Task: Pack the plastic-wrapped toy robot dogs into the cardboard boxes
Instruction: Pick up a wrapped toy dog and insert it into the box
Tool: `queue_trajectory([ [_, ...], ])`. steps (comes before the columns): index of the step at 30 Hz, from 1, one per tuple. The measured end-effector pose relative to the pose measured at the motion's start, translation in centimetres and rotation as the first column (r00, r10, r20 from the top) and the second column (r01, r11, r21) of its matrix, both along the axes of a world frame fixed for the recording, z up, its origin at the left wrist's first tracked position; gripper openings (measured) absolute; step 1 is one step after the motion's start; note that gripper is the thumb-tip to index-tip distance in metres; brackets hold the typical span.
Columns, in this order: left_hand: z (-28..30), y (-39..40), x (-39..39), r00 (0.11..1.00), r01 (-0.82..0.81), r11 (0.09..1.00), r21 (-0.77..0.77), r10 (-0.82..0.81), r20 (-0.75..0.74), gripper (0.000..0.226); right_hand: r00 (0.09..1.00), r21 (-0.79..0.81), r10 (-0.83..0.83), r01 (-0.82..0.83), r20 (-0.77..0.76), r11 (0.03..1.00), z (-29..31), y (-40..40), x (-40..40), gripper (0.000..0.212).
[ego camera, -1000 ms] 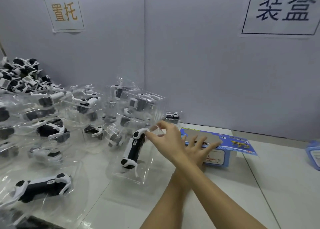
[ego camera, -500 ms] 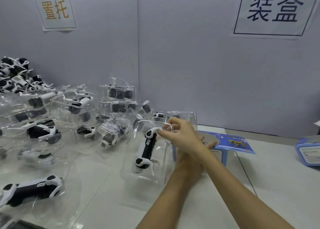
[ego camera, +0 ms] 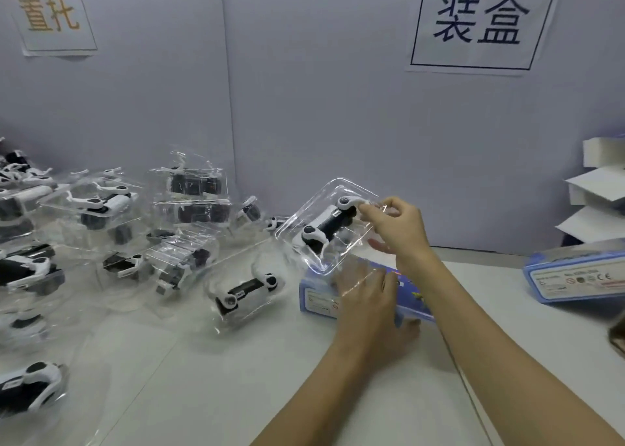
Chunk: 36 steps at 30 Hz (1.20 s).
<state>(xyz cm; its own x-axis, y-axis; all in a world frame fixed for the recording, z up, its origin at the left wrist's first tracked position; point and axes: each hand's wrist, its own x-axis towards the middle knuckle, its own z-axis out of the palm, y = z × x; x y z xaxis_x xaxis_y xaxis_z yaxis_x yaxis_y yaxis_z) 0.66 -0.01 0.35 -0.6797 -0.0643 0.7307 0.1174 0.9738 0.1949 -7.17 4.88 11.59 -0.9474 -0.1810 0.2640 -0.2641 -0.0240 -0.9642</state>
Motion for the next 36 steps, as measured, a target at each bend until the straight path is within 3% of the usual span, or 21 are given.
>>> queue_trajectory([
  [6, -1.3, -2.9, -1.2, 0.989, 0.002, 0.989, 0.15, -0.024, 0.146, 0.05, 0.978, -0.181, -0.195, 0.205, 0.073, 0.962, -0.7, 3.4, -2.2, 0.027],
  [9, -1.9, -5.3, -1.6, 0.998, 0.013, 0.981, 0.195, -0.025, 0.057, 0.048, 0.955, -0.247, -0.28, 0.297, 0.102, 0.923, -1.2, 5.1, -3.2, 0.026],
  [13, -1.7, -6.6, -1.8, 0.996, 0.009, 0.964, 0.266, -0.033, 0.086, 0.066, 0.918, -0.302, -0.363, 0.396, 0.159, 0.867, -2.3, 7.5, -4.4, 0.025],
  [15, -1.5, -7.3, -1.6, 0.981, 0.065, 0.92, 0.387, -0.131, 0.146, 0.073, 0.893, -0.314, -0.407, 0.448, 0.191, 0.837, -2.9, 8.9, -4.8, 0.024],
  [18, -1.2, -9.0, -1.0, 0.955, 0.181, 0.867, 0.464, -0.267, 0.127, 0.055, 0.854, -0.295, -0.458, 0.517, 0.247, 0.804, -4.3, 10.4, -5.1, 0.026],
  [21, -1.2, -10.4, -0.8, 0.97, 0.206, 0.849, 0.486, -0.242, 0.012, 0.038, 0.832, -0.279, -0.456, 0.541, 0.316, 0.793, -6.0, 10.8, -4.9, 0.026],
  [25, -0.5, -9.8, -0.7, 0.974, 0.102, 0.828, 0.552, -0.197, 0.115, 0.071, 0.825, -0.333, -0.404, 0.538, 0.395, 0.774, -7.6, 10.4, -4.1, 0.026],
  [27, -0.2, -9.1, -1.2, 0.975, 0.092, 0.746, 0.66, -0.201, 0.092, 0.071, 0.824, -0.357, -0.392, 0.54, 0.409, 0.762, -8.2, 10.3, -3.8, 0.025],
  [31, 1.9, -8.0, -2.4, 0.985, 0.122, 0.503, 0.855, -0.17, -0.04, 0.044, 0.82, -0.389, -0.381, 0.547, 0.426, 0.741, -8.9, 10.5, -3.4, 0.019],
  [36, 4.4, -7.4, -3.8, 0.978, 0.143, 0.371, 0.917, -0.195, -0.074, 0.017, 0.849, -0.36, -0.339, 0.489, 0.404, 0.795, -9.4, 10.1, -3.2, 0.028],
])
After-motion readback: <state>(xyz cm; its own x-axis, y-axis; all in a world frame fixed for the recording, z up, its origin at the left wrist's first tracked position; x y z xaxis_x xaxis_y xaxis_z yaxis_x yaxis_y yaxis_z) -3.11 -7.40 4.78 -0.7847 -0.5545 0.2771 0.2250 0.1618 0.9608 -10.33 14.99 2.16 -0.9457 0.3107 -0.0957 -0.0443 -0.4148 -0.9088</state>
